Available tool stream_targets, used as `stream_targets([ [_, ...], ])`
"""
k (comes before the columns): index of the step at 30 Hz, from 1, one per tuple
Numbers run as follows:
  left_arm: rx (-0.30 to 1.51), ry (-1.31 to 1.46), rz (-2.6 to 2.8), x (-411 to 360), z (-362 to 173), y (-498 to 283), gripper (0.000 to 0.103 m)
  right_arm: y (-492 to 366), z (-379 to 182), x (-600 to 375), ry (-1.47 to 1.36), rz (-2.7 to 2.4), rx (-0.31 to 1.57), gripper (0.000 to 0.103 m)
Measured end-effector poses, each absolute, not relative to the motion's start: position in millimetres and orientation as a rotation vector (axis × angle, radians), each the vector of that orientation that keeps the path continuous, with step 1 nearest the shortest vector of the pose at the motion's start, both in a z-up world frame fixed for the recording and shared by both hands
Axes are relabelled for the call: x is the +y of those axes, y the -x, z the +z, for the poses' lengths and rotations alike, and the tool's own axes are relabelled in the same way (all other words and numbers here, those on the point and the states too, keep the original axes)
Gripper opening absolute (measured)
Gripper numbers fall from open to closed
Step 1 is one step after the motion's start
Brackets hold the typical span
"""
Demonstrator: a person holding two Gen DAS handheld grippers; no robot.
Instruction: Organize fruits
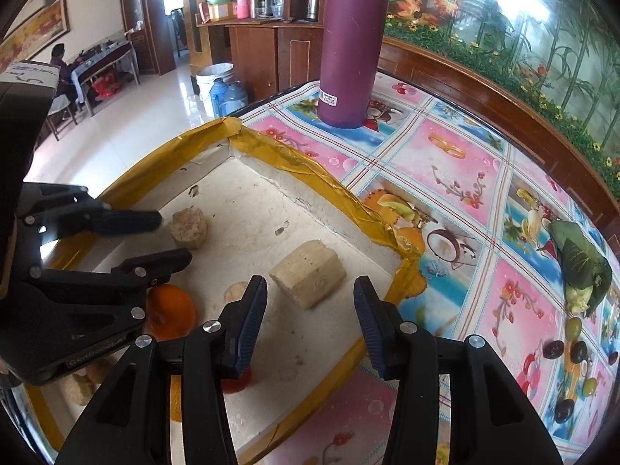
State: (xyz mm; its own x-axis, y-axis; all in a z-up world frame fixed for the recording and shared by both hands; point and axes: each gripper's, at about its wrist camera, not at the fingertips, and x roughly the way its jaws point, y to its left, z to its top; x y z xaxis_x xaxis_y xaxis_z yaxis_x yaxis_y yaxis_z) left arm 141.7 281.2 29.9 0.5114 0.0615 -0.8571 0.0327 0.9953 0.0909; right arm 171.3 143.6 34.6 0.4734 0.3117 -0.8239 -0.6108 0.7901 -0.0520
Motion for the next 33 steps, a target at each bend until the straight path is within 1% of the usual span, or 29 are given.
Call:
stream_targets([
  [2, 1.013, -0.088, 0.013, 285.3, 35.3, -134.7, 0.064, -166.5, 39.1, 139.7, 0.35, 0.576, 0.912, 0.045],
  [9, 1.012, -0.101, -0.006, 288.2, 38.7, -105.1, 0.065, -140.2, 55.0, 123.3, 0.309, 0.56, 0.902, 0.046],
  [11, 0.999, -0.098, 0.006, 290.0, 42.3, -94.8, 0.071, -127.7, 58.6, 114.6, 0.295, 0.552, 0.904, 0.047],
  [15, 0.969, -0.035, 0.018, 296.8, 52.7, -70.3, 0.071, -103.0, 61.0, 97.8, 0.264, 0.542, 0.919, 0.047],
  [17, 0.948, -0.008, 0.058, 299.0, 58.2, -56.3, 0.079, -90.3, 61.5, 89.2, 0.246, 0.543, 0.93, 0.047],
  [22, 0.902, 0.068, 0.129, 295.8, 67.3, -18.2, 0.08, -58.1, 60.1, 70.4, 0.226, 0.535, 0.954, 0.051],
  [27, 0.875, 0.155, 0.195, 275.9, 67.2, 26.2, 0.087, -22.1, 57.1, 51.3, 0.248, 0.544, 0.964, 0.053],
  [29, 0.868, 0.184, 0.223, 263.1, 64.5, 43.5, 0.094, -5.5, 57.9, 41.6, 0.254, 0.561, 0.965, 0.055],
  [30, 0.862, 0.198, 0.237, 255.9, 63.2, 51.6, 0.095, 2.3, 58.9, 38.2, 0.258, 0.564, 0.962, 0.057],
  [33, 0.844, 0.209, 0.279, 232.4, 58.7, 74.9, 0.095, 25.3, 62.8, 26.4, 0.273, 0.584, 0.946, 0.057],
])
